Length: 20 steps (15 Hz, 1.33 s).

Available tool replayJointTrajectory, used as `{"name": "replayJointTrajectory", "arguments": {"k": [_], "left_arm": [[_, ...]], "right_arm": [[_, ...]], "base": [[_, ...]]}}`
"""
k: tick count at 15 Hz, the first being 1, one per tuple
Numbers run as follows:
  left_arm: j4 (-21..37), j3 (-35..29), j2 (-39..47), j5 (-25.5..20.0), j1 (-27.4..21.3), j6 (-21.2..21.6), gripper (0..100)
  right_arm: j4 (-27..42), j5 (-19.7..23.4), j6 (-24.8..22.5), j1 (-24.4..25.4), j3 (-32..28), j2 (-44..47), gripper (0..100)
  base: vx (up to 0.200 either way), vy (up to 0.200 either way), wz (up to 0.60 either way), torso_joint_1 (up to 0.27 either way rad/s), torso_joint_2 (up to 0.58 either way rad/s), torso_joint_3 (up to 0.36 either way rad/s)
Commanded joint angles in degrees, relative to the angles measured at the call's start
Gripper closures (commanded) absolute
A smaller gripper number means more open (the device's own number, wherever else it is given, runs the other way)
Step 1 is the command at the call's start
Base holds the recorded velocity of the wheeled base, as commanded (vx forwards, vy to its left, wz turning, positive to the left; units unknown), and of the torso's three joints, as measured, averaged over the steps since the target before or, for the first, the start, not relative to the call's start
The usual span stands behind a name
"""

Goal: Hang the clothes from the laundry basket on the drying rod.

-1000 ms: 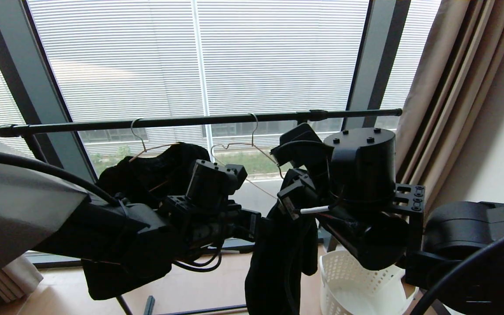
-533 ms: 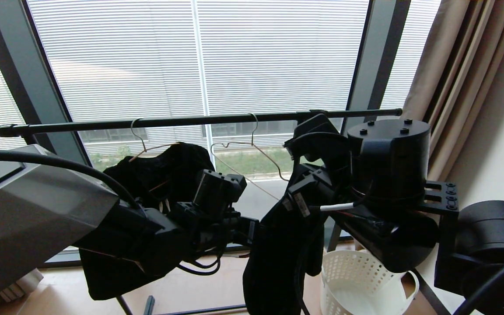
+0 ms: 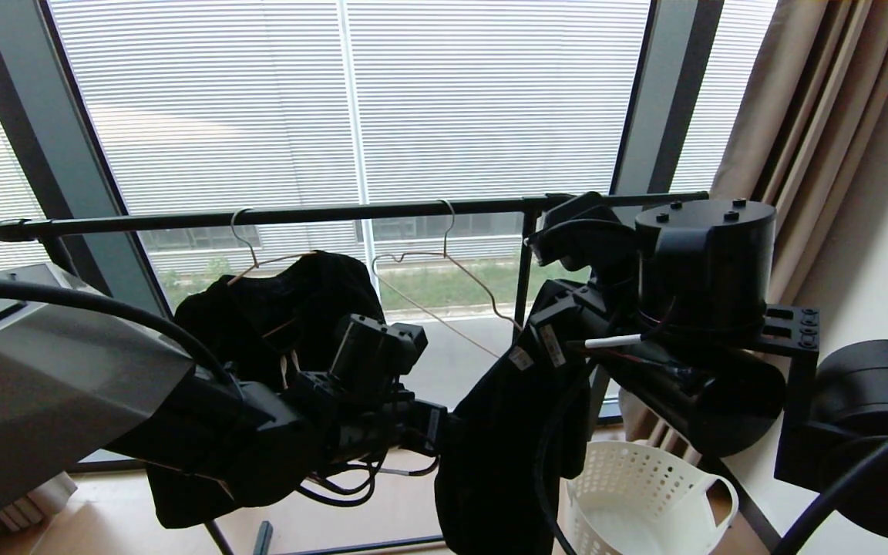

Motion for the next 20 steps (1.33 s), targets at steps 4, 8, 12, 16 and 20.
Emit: {"name": "replayJointTrajectory", "arguments": {"k": [4,8,12,16,20], "left_arm": [[-0.1,1.4,-3.0,0.1,0.0,-0.1,100],[-0.1,4.5,-7.6,0.4,0.4,-0.1,100],[0.0,6.4,-12.3,1.6,1.7,-0.1,100],[0.5,6.7,-15.7,1.6,2.8,-0.1,100],[0.6,6.8,-16.0,1.7,3.9,-0.2,100]], "right_arm": [[-4.6,0.0,-0.2,-3.0,3.0,0.3,100],[-5.8,0.1,-0.2,-6.4,4.5,0.6,100],[-5.8,0.7,-0.3,-6.8,6.7,1.0,100],[-6.4,1.0,-0.1,-6.6,12.0,1.8,100],[-11.0,4.4,-0.1,-3.4,17.5,1.8,100]], "base": [[0.0,0.0,0.0,0.0,0.0,0.0],[0.0,0.0,0.0,0.0,0.0,0.0],[0.0,0.0,0.0,0.0,0.0,0.0],[0.0,0.0,0.0,0.0,0.0,0.0],[0.0,0.0,0.0,0.0,0.0,0.0]]}}
